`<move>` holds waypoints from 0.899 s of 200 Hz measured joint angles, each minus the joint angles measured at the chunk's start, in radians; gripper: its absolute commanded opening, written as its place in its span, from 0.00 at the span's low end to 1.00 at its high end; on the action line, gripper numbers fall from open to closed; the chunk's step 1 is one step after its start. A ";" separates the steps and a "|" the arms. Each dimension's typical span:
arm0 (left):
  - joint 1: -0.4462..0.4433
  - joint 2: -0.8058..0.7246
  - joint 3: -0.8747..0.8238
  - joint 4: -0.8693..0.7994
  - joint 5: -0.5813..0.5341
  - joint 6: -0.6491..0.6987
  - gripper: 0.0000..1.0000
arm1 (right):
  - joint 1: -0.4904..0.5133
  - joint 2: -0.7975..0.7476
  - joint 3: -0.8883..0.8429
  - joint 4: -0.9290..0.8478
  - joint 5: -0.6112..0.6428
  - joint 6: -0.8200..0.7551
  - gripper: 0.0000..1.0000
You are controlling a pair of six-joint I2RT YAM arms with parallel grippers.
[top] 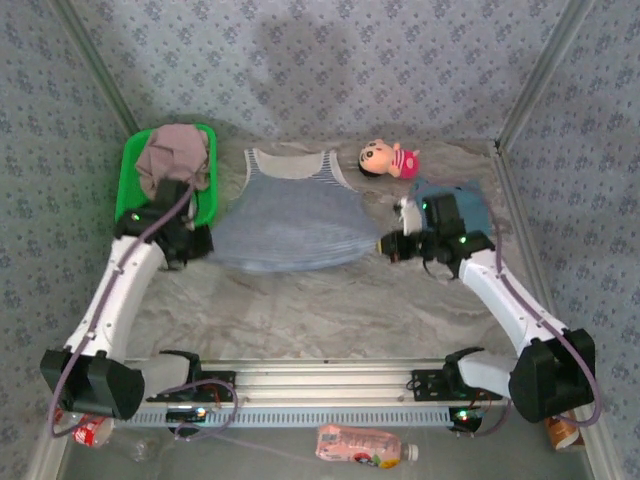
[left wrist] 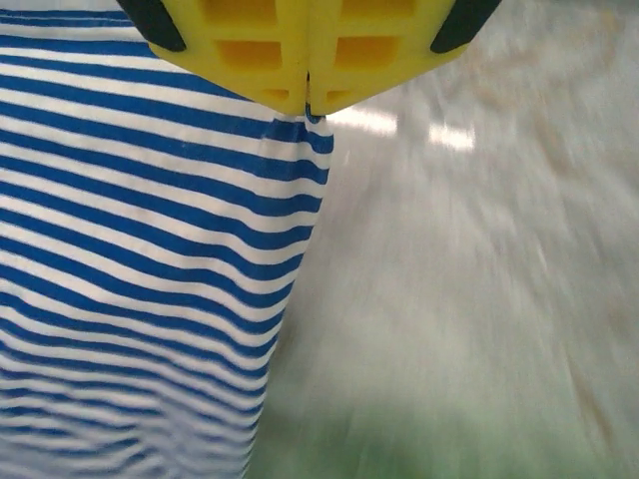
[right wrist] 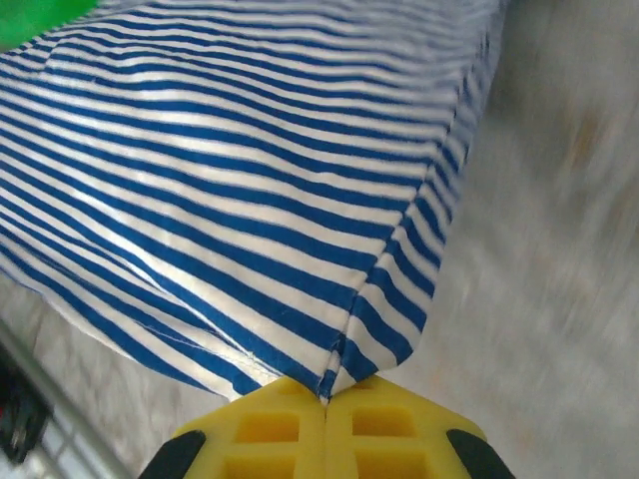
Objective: Fold and stack the tank tops
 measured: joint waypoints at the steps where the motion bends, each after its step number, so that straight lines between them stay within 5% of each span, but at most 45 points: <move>1: -0.001 -0.002 -0.009 0.000 0.001 -0.003 0.00 | 0.002 0.000 -0.005 -0.002 0.000 0.003 0.00; 87: -0.142 -0.098 -0.374 -0.008 0.037 -0.312 0.00 | 0.174 0.019 -0.169 -0.149 0.121 0.121 0.01; 180: -0.347 -0.196 -0.436 -0.111 0.074 -0.538 0.04 | 0.306 -0.012 -0.109 -0.412 0.256 0.163 0.01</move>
